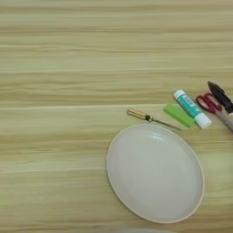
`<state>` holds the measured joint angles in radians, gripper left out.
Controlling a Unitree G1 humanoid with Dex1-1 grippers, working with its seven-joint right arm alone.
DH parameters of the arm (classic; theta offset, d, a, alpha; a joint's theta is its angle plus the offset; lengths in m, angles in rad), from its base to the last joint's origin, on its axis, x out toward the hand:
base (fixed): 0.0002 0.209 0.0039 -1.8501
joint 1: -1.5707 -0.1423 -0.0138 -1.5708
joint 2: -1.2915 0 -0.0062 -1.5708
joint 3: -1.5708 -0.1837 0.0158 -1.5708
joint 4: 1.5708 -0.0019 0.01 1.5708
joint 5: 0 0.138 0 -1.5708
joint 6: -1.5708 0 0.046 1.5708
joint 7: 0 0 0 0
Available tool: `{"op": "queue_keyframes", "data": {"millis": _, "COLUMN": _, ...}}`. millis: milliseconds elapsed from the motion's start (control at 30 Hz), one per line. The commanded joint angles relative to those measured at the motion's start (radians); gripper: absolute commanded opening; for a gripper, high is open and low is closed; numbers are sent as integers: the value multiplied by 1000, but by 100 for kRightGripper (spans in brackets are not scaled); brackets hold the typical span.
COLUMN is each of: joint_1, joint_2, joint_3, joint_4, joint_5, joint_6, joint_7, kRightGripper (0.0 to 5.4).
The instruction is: Move the objects on the table
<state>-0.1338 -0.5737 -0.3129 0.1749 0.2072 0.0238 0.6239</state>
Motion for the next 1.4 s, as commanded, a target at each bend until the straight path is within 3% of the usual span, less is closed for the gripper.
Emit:
{"op": "queue_keyframes", "data": {"millis": 33, "joint_1": -22, "joint_2": -29, "joint_3": -10, "joint_4": -144, "joint_5": 35, "joint_6": 22, "joint_7": -2, "kRightGripper": 529}}
{"op": "queue_keyframes", "data": {"millis": 433, "joint_1": 122, "joint_2": -9, "joint_3": 51, "joint_4": -329, "joint_5": 137, "joint_6": 5, "joint_7": 194, "kRightGripper": 537}}
{"op": "queue_keyframes", "data": {"millis": 900, "joint_1": 210, "joint_2": -18, "joint_3": 87, "joint_4": -385, "joint_5": 151, "joint_6": -3, "joint_7": 322, "kRightGripper": 537}}
{"op": "queue_keyframes", "data": {"millis": 1133, "joint_1": 300, "joint_2": -38, "joint_3": 142, "joint_4": -486, "joint_5": 191, "joint_6": 26, "joint_7": 441, "kRightGripper": 537}}
{"op": "queue_keyframes", "data": {"millis": 1400, "joint_1": 329, "joint_2": -46, "joint_3": 204, "joint_4": -548, "joint_5": 178, "joint_6": 45, "joint_7": 476, "kRightGripper": 537}}
